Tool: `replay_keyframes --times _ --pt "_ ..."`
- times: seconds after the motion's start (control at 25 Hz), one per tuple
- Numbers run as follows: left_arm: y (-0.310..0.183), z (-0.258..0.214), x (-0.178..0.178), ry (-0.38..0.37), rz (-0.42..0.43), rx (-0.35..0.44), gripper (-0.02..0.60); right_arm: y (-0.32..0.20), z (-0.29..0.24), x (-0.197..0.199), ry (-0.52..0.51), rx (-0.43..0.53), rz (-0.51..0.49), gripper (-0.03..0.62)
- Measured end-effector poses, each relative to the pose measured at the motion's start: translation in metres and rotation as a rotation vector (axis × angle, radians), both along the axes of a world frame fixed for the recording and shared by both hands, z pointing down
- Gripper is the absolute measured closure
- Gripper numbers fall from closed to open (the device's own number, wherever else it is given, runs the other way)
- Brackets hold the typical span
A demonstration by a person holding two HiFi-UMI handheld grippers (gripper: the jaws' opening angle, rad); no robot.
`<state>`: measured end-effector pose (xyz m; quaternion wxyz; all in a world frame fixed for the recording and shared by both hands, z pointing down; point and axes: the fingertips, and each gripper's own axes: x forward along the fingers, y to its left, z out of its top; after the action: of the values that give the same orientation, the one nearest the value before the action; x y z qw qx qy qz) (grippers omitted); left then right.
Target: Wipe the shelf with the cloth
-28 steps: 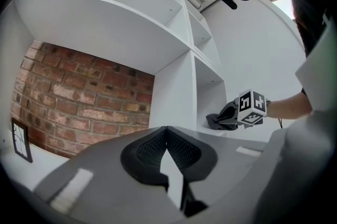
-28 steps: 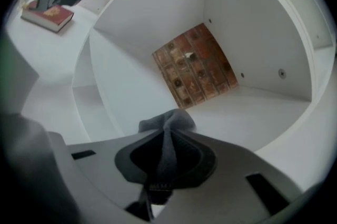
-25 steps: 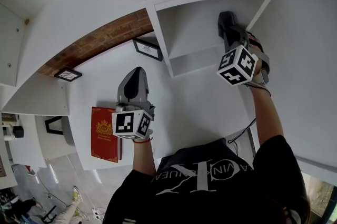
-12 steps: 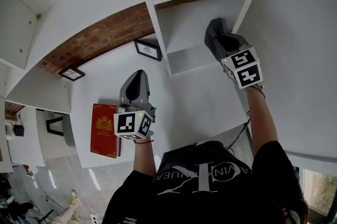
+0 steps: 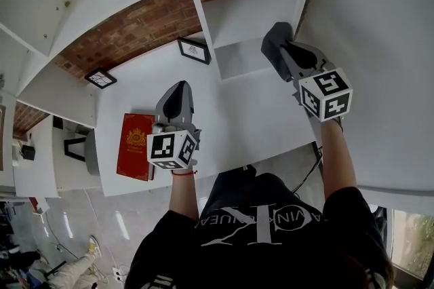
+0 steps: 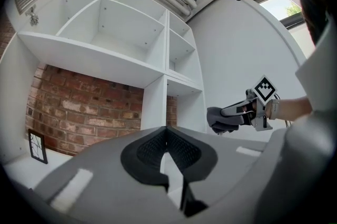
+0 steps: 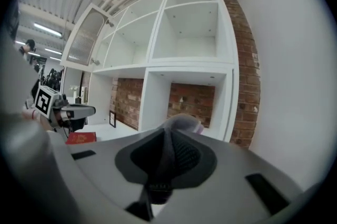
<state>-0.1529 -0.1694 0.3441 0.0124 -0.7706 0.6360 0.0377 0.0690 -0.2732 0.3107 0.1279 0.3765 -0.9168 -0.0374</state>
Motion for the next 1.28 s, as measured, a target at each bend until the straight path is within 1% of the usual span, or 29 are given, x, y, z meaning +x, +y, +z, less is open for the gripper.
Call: replay_keyframes --times 0.08,0.28,0.6,0.96,1.28 --pt "0.01 -0.003 0.002 -0.006 -0.006 -0.002 0.571 0.014 -0.004 0.002 -0.022 0.003 -0.011 0.546" --pt "0.036 -0.008 0.007 -0.014 -0.016 -0.011 0.571 0.047 -0.009 0.009 -0.038 0.014 -0.023 0.546" --pt "0.077 -0.014 0.001 -0.023 -0.064 0.001 0.571 0.087 -0.007 0.016 -0.061 0.018 -0.033 0.546" --pt "0.112 -0.017 -0.019 -0.022 -0.152 -0.004 0.571 0.109 -0.006 0.014 -0.076 0.011 -0.045 0.546" --pt "0.125 -0.014 -0.033 -0.028 -0.184 -0.006 0.571 0.115 0.0 0.011 -0.121 -0.006 -0.04 0.546"
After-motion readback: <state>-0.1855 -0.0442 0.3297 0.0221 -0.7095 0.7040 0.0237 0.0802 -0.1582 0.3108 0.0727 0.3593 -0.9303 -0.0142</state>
